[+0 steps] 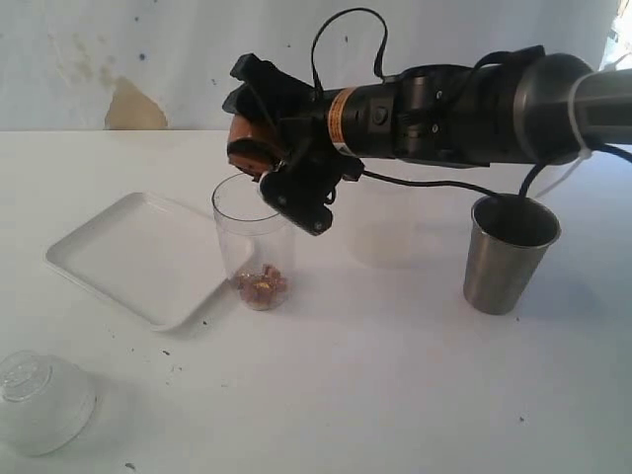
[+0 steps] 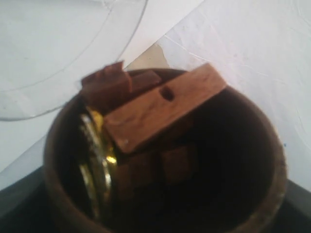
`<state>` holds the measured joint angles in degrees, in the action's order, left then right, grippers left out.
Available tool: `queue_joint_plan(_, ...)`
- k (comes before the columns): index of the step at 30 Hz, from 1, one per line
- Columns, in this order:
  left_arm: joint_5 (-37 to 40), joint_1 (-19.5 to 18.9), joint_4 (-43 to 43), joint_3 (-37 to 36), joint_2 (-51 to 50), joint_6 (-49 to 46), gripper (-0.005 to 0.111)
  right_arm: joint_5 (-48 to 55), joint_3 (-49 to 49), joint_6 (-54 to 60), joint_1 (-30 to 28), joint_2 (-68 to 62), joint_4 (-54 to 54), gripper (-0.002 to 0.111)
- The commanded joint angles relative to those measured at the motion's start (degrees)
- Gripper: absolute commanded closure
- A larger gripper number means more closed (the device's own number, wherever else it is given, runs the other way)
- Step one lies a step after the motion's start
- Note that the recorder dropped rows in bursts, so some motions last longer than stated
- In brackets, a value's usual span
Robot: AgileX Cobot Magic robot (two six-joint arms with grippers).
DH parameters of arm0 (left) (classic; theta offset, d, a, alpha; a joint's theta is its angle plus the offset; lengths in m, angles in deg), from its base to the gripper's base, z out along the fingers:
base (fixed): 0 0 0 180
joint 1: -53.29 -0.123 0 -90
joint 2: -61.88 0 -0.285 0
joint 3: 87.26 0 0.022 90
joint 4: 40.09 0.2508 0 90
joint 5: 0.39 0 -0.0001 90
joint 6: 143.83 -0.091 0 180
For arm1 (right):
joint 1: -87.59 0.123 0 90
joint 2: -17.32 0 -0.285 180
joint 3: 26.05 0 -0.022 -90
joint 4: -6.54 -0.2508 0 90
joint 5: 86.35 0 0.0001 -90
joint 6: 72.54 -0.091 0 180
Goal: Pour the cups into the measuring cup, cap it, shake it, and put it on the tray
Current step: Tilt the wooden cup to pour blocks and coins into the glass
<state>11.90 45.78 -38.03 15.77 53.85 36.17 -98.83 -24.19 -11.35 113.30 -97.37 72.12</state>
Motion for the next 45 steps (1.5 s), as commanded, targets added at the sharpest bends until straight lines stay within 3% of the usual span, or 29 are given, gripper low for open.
queue_joint_plan(1,-0.67,0.29,-0.19,-0.25,0.23,0.00,0.106,-0.23,0.10,2.14,0.55,1.06,-0.29,0.108)
queue_joint_plan(26,-0.67,0.29,-0.19,-0.25,0.23,0.00,0.106,4.80,0.00,18.23,1.68,0.47,-0.51,0.108)
queue_joint_plan(38,-0.67,0.29,-0.19,-0.25,0.23,0.00,0.106,4.81,-0.12,17.88,1.68,0.47,-1.46,0.108)
queue_joint_plan(45,-0.67,0.29,-0.19,-0.25,0.23,0.00,0.106,3.37,-0.48,3.51,1.68,0.47,-1.84,0.108)
